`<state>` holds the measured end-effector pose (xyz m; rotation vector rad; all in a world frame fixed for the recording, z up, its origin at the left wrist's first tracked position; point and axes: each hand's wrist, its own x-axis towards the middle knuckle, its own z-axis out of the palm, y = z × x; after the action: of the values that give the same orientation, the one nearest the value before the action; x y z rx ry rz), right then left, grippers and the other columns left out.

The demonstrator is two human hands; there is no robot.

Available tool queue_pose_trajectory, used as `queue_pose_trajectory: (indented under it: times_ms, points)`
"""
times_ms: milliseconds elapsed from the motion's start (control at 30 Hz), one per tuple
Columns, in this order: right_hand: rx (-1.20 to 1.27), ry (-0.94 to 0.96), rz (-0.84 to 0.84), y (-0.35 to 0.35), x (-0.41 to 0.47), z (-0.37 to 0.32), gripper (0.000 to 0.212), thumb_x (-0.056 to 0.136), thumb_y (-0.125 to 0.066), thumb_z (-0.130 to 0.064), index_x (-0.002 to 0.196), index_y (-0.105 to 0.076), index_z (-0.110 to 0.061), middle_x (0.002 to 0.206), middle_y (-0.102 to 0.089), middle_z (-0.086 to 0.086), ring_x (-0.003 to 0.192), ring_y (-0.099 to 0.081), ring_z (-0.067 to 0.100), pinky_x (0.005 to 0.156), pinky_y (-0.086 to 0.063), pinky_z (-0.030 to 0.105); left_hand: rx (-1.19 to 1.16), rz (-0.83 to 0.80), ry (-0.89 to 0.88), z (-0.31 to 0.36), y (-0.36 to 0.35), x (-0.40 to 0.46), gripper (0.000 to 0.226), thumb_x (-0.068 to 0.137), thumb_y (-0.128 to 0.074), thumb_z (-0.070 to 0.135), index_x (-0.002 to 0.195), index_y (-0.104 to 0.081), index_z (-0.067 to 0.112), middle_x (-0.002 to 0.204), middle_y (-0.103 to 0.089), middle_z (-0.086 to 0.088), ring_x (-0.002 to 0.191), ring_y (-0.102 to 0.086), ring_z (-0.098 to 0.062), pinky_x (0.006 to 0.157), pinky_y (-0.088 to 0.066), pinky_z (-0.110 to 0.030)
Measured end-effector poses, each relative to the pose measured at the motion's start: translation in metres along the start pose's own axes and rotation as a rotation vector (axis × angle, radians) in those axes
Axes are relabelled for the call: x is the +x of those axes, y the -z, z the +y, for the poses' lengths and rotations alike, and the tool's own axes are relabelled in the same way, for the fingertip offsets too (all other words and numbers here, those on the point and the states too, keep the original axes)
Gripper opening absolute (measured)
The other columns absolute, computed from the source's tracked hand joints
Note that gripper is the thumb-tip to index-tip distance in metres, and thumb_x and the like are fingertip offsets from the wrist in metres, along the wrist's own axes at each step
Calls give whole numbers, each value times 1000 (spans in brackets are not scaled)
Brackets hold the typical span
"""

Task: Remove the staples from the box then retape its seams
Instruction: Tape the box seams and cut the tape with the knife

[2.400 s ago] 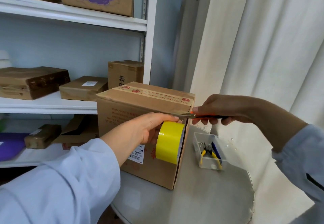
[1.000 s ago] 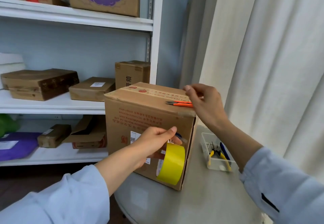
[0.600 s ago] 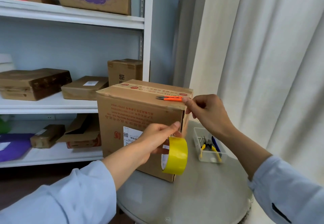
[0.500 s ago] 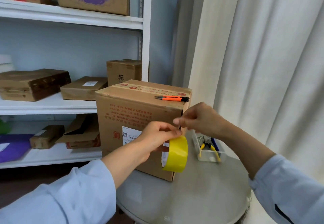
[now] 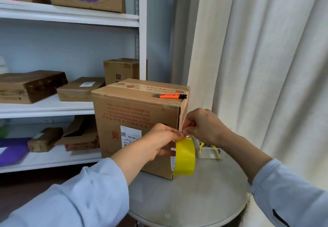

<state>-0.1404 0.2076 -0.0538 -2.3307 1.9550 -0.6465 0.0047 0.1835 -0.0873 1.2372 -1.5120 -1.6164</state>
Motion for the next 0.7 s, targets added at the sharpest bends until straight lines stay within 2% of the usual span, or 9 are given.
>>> queue_pose_trajectory:
  times_ms: [133, 233, 300, 367, 500, 567, 700]
  points:
    - [78, -16, -80, -3, -4, 7, 15, 84, -69, -11, 75, -65, -22, 83, -59, -8, 81, -54, 8, 72, -47, 23, 11, -86, 47, -2, 0, 2, 22, 89, -64, 10, 110, -67, 5, 105, -70, -11, 85, -67, -17, 64, -58, -28]
    - [96, -65, -49, -8, -4, 14, 18, 85, -68, -13, 73, -64, -25, 81, -60, -8, 80, -57, 10, 71, -48, 24, 3, -110, 50, -4, 1, 5, 21, 90, -62, 9, 110, -66, 5, 100, -70, -10, 82, -68, -16, 62, -59, -27]
    - [87, -83, 0, -12, -2, 15, 19, 85, -68, -18, 71, -62, -30, 81, -62, -9, 83, -59, 11, 73, -51, 29, -13, -112, 55, -5, 1, 8, 21, 90, -63, 8, 110, -65, 3, 102, -69, -13, 82, -68, -18, 62, -59, -28]
    - [72, -80, 16, -13, 0, 13, 16, 85, -68, -22, 73, -61, -31, 85, -64, -8, 88, -60, 13, 78, -52, 34, -35, -99, 54, -5, 3, 11, 22, 89, -64, 7, 110, -65, 3, 101, -69, -13, 80, -67, -18, 59, -59, -26]
    - [74, -63, -27, -20, 8, 10, 14, 86, -67, -23, 76, -60, -30, 91, -63, -7, 95, -60, 15, 84, -52, 36, -43, 0, 23, -9, 7, 18, 32, 85, -66, 1, 116, -59, 5, 99, -66, -13, 73, -64, -17, 50, -56, -24]
    - [91, -65, -30, -27, 13, 9, 14, 86, -67, -23, 76, -60, -30, 89, -61, -7, 94, -59, 15, 83, -51, 35, -51, 29, 17, -10, 12, 22, 38, 85, -66, -2, 121, -56, 6, 105, -65, -16, 71, -63, -18, 48, -56, -24]
    - [114, -89, 14, -38, 29, 11, 18, 86, -67, -22, 74, -58, -31, 87, -58, -8, 91, -57, 15, 82, -50, 34, -12, 69, -38, -6, 22, 35, 36, 84, -67, -1, 118, -59, 6, 112, -64, -16, 82, -63, -21, 51, -57, -25]
